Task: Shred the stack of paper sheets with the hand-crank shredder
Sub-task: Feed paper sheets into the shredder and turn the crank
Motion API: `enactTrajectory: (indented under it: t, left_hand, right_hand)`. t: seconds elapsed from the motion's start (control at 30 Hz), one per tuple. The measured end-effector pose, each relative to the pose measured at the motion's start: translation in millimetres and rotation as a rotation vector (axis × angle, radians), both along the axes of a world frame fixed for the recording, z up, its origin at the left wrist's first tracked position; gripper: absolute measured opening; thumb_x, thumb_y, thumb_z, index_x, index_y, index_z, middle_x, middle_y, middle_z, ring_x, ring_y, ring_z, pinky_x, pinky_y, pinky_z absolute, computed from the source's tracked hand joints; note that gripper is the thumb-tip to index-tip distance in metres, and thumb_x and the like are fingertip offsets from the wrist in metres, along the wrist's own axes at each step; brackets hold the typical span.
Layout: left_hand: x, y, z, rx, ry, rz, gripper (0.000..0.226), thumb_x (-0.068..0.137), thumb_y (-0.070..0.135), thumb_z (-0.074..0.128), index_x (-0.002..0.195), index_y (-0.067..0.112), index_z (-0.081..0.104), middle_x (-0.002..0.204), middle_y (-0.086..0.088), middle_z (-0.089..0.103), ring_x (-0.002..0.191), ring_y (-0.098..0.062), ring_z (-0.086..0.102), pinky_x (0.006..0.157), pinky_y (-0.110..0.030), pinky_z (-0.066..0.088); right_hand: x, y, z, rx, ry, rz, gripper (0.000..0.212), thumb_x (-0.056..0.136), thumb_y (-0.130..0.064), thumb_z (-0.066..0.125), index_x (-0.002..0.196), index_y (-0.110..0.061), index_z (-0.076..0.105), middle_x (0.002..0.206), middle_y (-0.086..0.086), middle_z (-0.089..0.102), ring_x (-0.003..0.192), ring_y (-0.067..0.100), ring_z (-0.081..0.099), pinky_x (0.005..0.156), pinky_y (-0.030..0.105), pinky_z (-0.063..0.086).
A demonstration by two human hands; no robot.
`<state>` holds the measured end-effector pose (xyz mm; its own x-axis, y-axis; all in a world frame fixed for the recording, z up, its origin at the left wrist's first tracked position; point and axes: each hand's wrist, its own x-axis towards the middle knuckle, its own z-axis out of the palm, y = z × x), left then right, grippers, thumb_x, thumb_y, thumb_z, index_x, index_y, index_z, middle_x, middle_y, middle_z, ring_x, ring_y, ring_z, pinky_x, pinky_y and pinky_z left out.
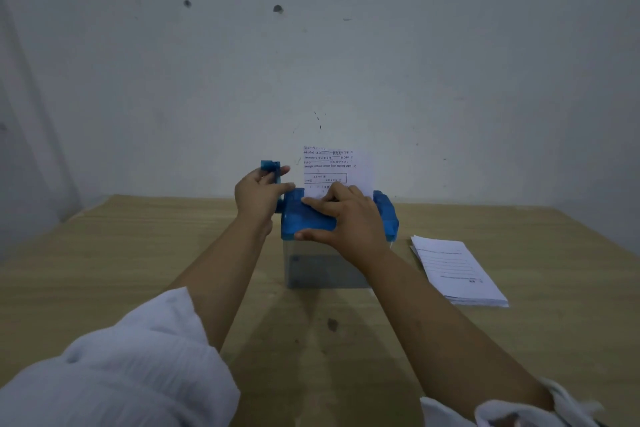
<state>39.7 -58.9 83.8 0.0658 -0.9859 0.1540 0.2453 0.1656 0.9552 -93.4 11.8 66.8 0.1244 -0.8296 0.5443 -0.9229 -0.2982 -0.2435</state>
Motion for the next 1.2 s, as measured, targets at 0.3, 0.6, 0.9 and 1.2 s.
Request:
enactTrajectory:
  t: [0.3,0.6,0.9,1.2]
  left_hand:
    - [6.6,26.7,0.7,-0.1,0.119,0.129,0.028,0.093,0.029,0.057,0.07,0.014,0.056,0.086,-0.002,0.072,0.087,-0.006,0.065,0.078,-0.014,0.043]
    - [4.6,69.2,-40.6,-0.078,0.179,0.337,0.019,0.088,0.017,0.065,0.101,0.003,0.067,0.091,0.003,0.067,0.077,0.004,0.06,0.07,-0.006,0.047]
    - [18.2,63.2,-80.3,0.433,0.232,0.16,0.024,0.078,0.024,0.076,0.085,0.004,0.066,0.085,-0.005,0.07,0.083,-0.016,0.066,0.074,-0.023,0.049]
    - [10.1,29.1,-57.3,0.528,0.365,0.036,0.021,0.092,0.004,0.057,0.106,-0.01,0.056,0.126,-0.025,0.056,0.1,-0.024,0.066,0.075,-0.021,0.054]
  right_hand:
    - [0.7,-1.0,-2.8,-0.021,-0.043,-0.008,0.064,0.071,-0.057,0.068,0.128,-0.032,0.056,0.097,-0.01,0.044,0.096,0.011,0.04,0.081,0.027,0.031]
    - [4.0,2.1,-8.1,-0.043,-0.065,-0.044,0.061,0.074,-0.056,0.067,0.128,-0.031,0.056,0.104,-0.004,0.051,0.096,0.014,0.043,0.086,0.029,0.035]
    - [4.2,1.6,-11.7,-0.11,-0.049,-0.031,0.061,0.073,-0.057,0.067,0.126,-0.029,0.059,0.098,-0.005,0.051,0.088,0.01,0.039,0.078,0.026,0.032]
    - [2.5,-11.9,-22.8,-0.369,0.026,-0.046,0.06,0.07,-0.066,0.054,0.111,-0.025,0.069,0.084,-0.004,0.055,0.075,0.017,0.052,0.065,0.028,0.034]
